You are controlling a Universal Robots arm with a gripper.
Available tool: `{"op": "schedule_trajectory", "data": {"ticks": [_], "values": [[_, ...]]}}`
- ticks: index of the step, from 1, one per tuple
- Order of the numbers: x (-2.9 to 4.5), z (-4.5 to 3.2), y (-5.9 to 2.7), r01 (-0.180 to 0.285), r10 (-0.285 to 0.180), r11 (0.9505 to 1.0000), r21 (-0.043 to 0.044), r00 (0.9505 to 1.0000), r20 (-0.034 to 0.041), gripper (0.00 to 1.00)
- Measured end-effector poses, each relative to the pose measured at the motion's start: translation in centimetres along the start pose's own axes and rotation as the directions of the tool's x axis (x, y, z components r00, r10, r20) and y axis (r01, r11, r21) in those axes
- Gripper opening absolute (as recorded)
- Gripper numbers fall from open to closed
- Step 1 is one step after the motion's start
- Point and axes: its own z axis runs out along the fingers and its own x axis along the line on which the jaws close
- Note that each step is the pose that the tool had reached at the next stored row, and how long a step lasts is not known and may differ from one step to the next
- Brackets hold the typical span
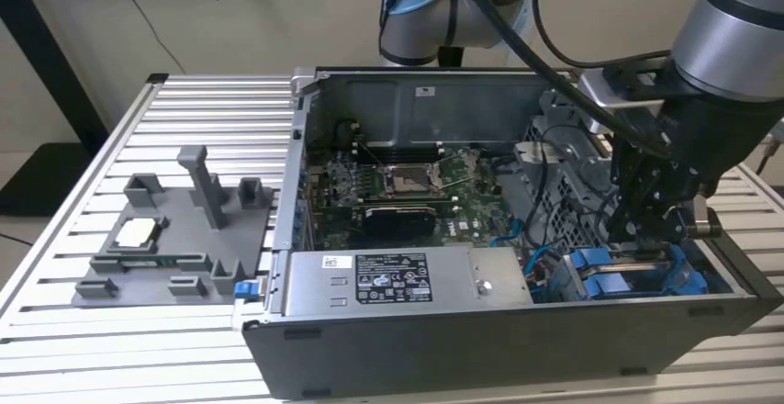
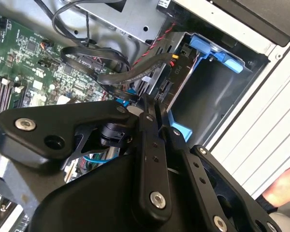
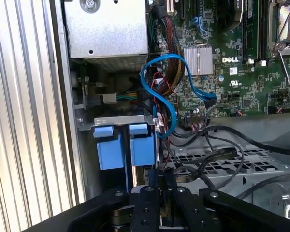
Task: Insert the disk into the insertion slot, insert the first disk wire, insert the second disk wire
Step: 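Insert the second disk wire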
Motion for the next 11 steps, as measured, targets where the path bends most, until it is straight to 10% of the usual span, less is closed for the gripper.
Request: {"op": "schedule_trajectory", "data": {"ticks": [11], "values": [[0.02,0.27,0.02,0.000,0.000,1.0000,0.0034,1.0000,0.0003,0.16]]}}
